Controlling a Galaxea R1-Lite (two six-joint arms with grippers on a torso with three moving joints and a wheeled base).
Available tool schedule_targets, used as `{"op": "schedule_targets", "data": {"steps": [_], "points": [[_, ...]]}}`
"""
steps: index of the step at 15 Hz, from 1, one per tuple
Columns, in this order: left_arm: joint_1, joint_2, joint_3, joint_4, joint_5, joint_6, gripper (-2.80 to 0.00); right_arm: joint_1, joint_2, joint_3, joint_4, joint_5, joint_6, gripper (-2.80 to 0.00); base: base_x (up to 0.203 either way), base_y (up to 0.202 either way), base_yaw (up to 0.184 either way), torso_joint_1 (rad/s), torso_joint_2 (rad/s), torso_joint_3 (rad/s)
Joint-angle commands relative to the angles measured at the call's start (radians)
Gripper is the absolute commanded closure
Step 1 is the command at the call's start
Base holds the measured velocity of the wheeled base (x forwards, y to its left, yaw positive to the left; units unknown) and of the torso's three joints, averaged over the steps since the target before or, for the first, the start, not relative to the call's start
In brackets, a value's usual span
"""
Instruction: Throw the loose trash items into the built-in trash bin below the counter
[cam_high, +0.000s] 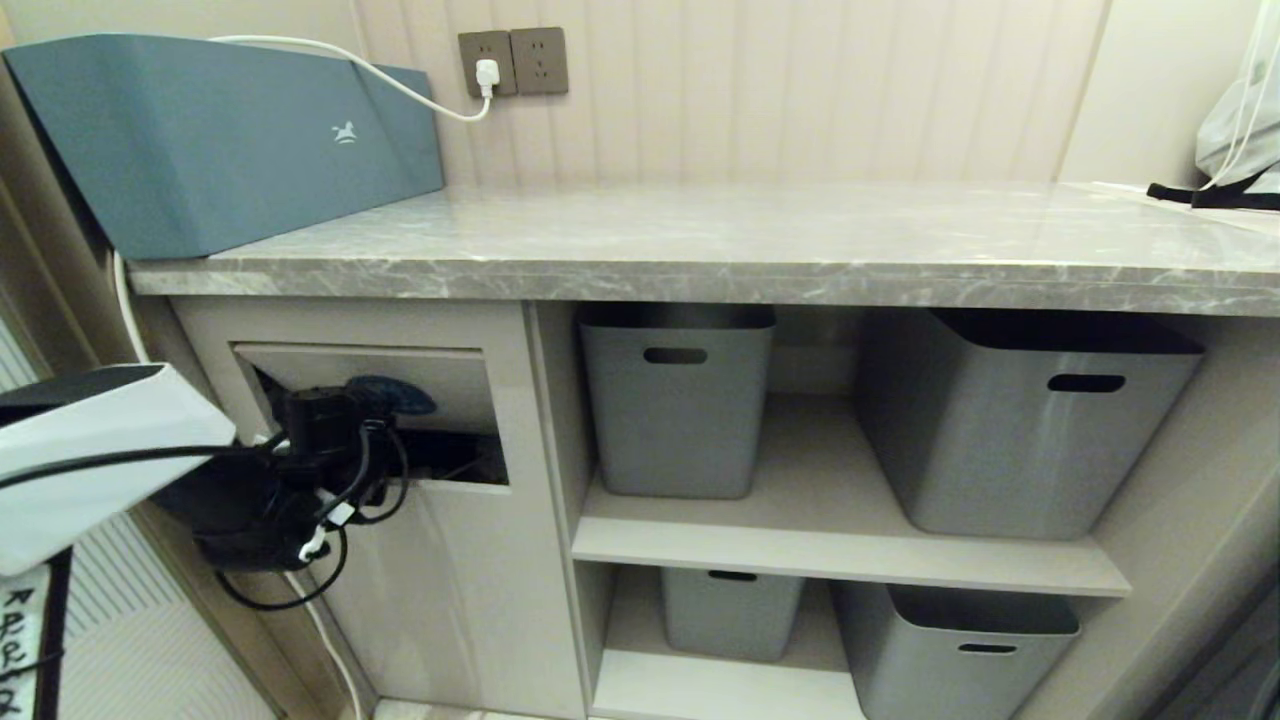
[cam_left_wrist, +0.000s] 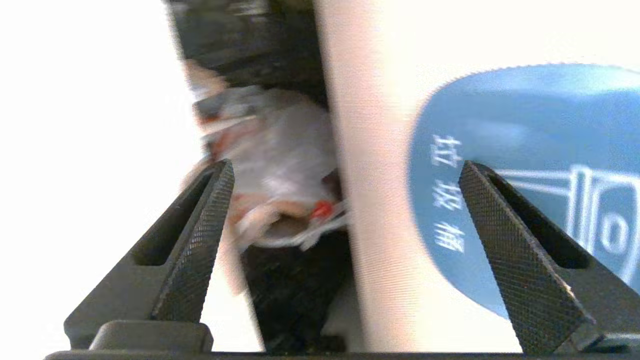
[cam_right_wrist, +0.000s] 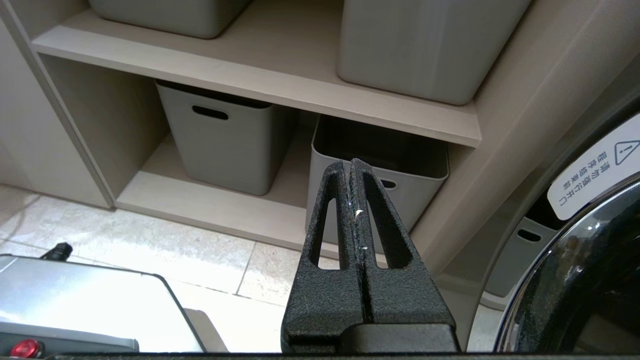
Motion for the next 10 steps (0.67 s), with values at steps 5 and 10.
{"op": "schedule_targets", "data": {"steps": [5,10], "points": [[-0.001,-0.364,0.38,-0.097,0.022,-0.008,-2.8,0.0,0.0,0.0,0.003,-0.002,0.005,0.0,0.0,0.0,0.0,0.0,0.0,0.0],[-0.002,-0.786,0.674,-0.1,0.016,0.156,0.0,0.0,0.0,-0.001,0.002,0.002,-0.001,0.0,0.0,0.0,0.0,0.0,0.0,0.0]]}}
